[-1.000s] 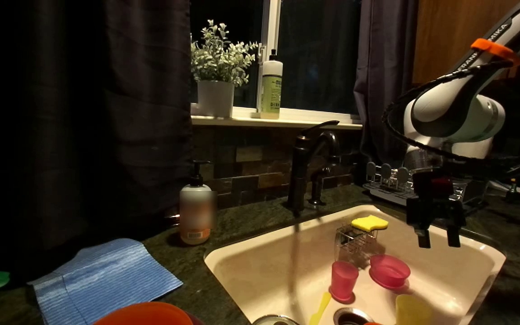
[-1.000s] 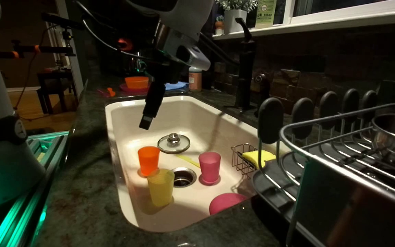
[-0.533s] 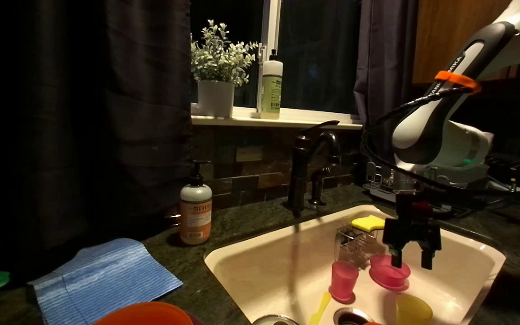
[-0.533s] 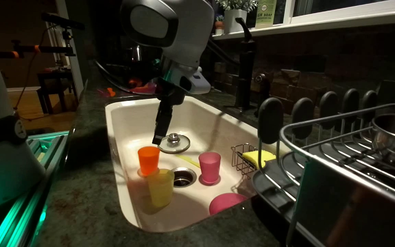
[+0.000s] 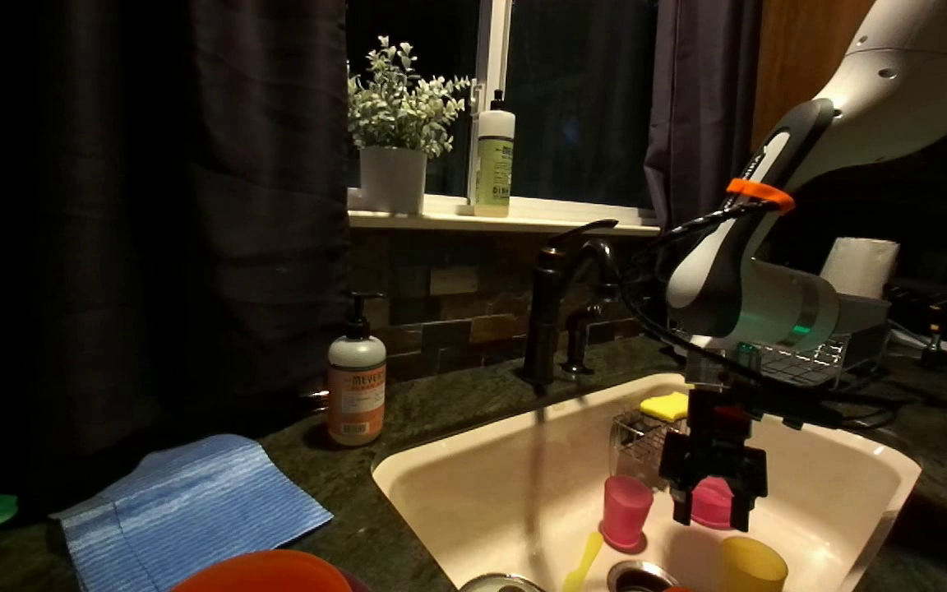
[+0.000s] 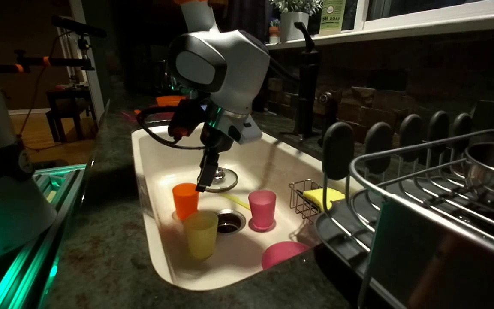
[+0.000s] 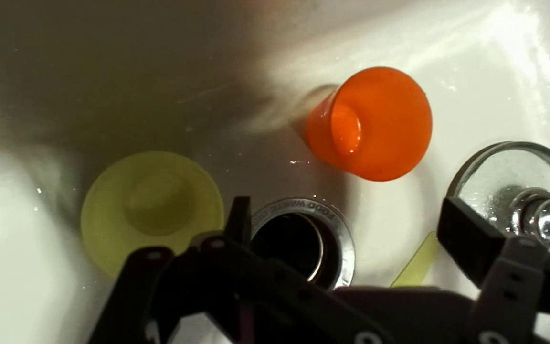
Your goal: Remove the orange cup from the sink
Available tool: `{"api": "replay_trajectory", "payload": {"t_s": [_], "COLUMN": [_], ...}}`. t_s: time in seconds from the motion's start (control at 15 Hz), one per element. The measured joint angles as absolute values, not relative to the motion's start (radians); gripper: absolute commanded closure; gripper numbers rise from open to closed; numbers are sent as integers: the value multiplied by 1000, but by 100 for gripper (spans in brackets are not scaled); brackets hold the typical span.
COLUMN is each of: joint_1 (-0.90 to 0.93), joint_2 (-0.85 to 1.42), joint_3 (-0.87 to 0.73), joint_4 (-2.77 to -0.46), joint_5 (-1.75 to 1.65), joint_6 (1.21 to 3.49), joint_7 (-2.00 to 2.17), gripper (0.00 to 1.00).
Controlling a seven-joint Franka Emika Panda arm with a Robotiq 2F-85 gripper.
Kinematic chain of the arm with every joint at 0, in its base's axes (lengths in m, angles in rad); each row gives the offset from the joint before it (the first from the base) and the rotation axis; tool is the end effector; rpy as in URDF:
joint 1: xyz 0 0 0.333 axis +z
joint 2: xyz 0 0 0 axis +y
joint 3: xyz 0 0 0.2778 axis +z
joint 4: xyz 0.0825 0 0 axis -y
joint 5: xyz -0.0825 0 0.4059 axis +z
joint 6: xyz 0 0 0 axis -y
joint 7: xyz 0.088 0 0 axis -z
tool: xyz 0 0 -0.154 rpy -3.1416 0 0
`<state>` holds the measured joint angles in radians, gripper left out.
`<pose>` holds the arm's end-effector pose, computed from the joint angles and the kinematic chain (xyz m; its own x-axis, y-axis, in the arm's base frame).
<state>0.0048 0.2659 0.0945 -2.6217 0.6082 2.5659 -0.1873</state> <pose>0.3683 0.0487 0.0344 0.9180 -0.2231 -0.3278 -0.3065 -0.9238 -0.2296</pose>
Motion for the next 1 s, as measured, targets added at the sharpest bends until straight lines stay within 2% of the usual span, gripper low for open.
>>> {"api": "replay_trajectory", "payload": {"t_s": [1.0], "joint_1": [-49], "joint_2": [562], "joint_3": [152], "joint_4": [-2419], "joint_5": [619], "joint_6": [2566], "joint_7": [-164], "gripper": [0]}}
